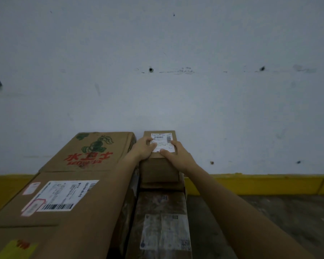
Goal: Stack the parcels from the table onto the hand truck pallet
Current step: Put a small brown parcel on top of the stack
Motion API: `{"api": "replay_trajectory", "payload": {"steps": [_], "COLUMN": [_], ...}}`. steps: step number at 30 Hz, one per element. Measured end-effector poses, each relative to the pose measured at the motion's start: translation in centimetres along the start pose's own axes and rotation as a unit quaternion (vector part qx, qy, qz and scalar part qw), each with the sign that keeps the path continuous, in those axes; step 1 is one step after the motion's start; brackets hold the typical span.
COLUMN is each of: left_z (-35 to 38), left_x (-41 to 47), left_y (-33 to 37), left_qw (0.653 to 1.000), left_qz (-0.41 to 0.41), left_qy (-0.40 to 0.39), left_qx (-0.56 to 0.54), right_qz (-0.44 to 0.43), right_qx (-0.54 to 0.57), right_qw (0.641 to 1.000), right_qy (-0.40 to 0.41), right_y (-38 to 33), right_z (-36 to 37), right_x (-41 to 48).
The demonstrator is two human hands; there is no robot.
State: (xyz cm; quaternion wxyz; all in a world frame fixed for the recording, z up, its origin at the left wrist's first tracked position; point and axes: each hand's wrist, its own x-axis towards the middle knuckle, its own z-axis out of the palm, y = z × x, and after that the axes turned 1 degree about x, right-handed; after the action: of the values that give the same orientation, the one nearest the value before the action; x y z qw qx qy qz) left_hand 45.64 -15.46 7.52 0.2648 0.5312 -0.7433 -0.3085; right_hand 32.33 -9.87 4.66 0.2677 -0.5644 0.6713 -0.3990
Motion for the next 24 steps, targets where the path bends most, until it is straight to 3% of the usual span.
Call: {"api": "replay_trajectory", "payload": {"steps": [8, 16, 24], "left_z": [-0.3, -1.3, -0.7], "left_x": [0.7, -0.9, -5.3], "left_y": [-0.3, 0.7, 4.4], "left_qw": [0.999, 0.964, 0.967], "left_qz": [-0.015, 0.019, 0.104], "left_qy": [-0.028, -0.013, 0.051], "left_qx": [0.004, 0.265, 0.225], "right_qz": [-0.009, -0.041, -0.064], "right_qx": [-0.031, 0.004, -0.028], "right_qw": [0.999, 0.999, 0.997], "right_qy": [0.009, 0.011, 0.021], "right_y": [0.1, -0.4, 0.9], "right_z": [0.1, -1.6, -7.2], "right_x": [0.3, -2.3, -8.9]}}
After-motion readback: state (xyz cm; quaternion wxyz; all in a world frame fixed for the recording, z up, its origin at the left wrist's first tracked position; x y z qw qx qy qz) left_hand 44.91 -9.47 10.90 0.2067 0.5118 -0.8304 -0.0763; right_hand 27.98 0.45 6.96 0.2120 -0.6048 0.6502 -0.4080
